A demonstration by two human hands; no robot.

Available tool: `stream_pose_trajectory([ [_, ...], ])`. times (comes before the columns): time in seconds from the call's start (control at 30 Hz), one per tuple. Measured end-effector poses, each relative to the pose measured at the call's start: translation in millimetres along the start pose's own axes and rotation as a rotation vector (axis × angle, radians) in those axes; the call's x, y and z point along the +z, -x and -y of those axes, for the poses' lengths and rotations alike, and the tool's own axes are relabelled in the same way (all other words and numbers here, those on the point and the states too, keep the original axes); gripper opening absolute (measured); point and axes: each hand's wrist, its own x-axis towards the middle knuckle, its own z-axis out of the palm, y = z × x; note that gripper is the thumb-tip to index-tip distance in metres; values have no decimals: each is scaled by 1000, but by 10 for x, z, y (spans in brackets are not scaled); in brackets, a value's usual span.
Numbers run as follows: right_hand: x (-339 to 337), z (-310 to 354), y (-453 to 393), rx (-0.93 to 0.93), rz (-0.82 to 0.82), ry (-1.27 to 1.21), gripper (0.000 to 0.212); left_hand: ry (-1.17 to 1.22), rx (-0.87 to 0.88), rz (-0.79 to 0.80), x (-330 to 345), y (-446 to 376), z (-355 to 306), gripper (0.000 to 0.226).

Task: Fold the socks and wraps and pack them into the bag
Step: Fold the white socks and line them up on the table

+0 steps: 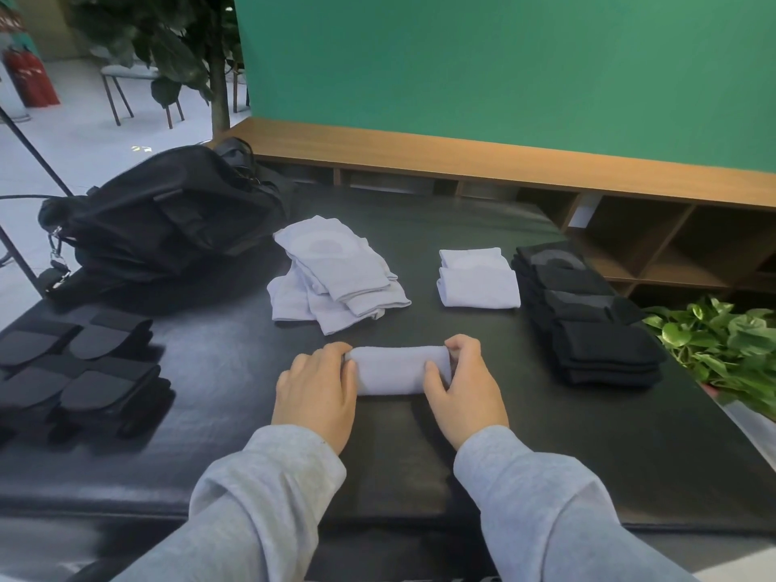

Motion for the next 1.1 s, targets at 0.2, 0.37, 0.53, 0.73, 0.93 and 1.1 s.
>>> stream_pose_trajectory([
  [0.2,157,-95,1,-560,-236,226,35,31,3,-46,58,-3,75,24],
  [0.37,274,-62,88,-599,14,505,47,12,47,-34,89,-13,91,19],
  [0.53,374,54,198,-465,135,432,76,-23,184,15,106,-17,85,46],
  [0.73,369,36,168,-438,142,444,76,-199,255,234,86,-31,60,81],
  [0.93,328,-18,107,-437,149,455,74,-250,211,307,85,-37,25,80],
  [1.1,264,-65,69,-415,135,439,80,-209,249,264,88,-9,50,86],
])
